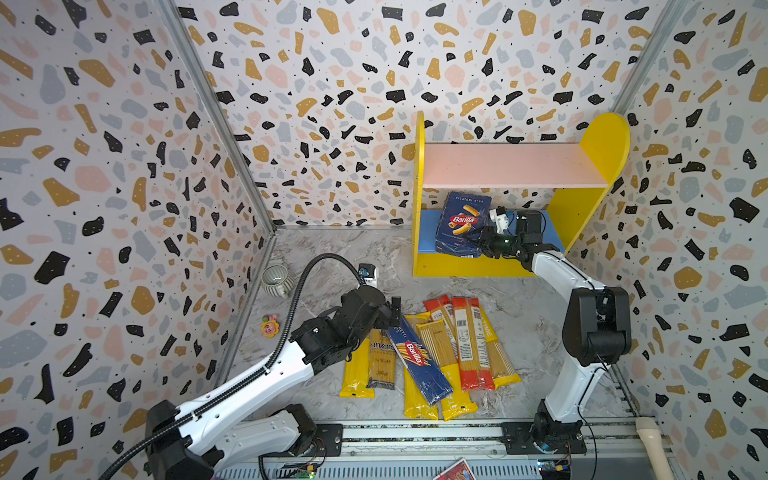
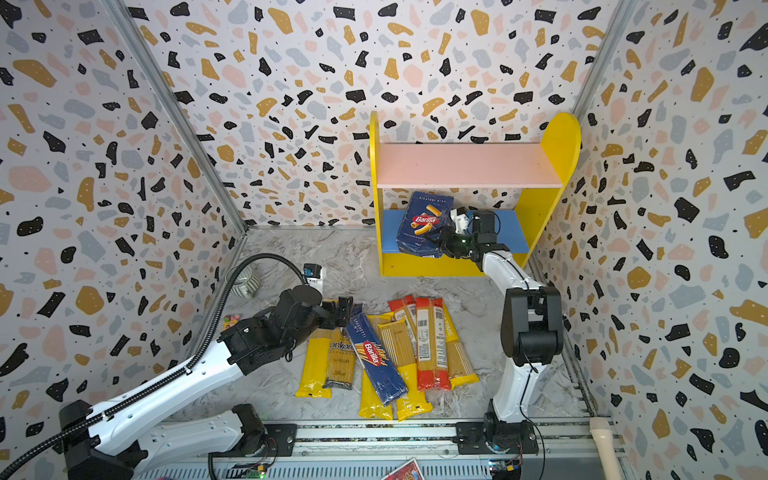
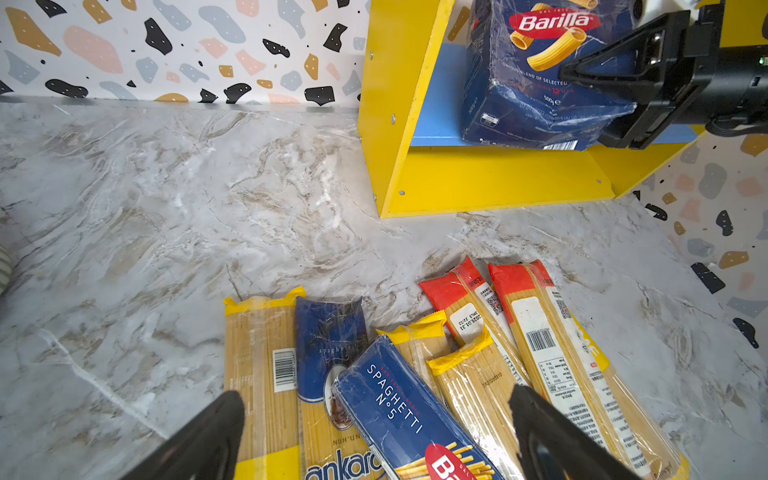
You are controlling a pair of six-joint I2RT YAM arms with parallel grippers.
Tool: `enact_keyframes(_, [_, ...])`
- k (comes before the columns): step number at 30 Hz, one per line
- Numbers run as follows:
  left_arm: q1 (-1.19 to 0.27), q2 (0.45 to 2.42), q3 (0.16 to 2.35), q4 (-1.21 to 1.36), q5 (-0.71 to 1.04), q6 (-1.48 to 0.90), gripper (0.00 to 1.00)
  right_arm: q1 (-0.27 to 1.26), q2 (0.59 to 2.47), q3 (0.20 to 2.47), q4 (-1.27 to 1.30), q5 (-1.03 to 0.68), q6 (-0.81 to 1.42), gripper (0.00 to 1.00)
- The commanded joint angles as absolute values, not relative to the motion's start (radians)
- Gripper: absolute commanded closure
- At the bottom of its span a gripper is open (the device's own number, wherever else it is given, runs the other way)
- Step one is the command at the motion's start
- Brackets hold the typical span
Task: Place and organize the pasta boxes and bags onto the shelf
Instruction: 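Lift the box with the right gripper toward the shelf while the left draws back, then set the box upright on the blue shelf and open the right gripper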
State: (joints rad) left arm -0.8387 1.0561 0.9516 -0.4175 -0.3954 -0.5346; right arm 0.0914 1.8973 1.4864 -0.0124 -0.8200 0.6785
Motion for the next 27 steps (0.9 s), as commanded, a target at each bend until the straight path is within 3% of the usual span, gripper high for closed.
enact_keyframes(1, [-0.822, 1.061, 0.984, -0.382, -0.370, -0.515, 0.01, 0.098, 1.904, 1.608, 0.026, -0.892, 0.628, 0.58])
enact_keyframes(9, [-0.797, 1.069, 0.973, -0.376, -0.357, -0.514, 0.00, 0.157, 2.023, 1.816, -0.133, -0.886, 0.541, 0.48])
enact_keyframes(12, [-0.790, 1.070, 0.970, -0.374, -0.344, -0.517, 0.00, 0.176, 2.051, 1.894, -0.216, -0.859, 0.504, 0.36])
enact_keyframes(17, [-0.782, 1.066, 0.954, -0.368, -0.327, -0.519, 0.01, 0.181, 2.037, 1.897, -0.296, -0.804, 0.456, 0.17])
enact_keyframes(27, [-0.774, 1.034, 0.927, -0.363, -0.297, -0.523, 0.01, 0.152, 1.918, 1.759, -0.322, -0.671, 0.392, 0.04])
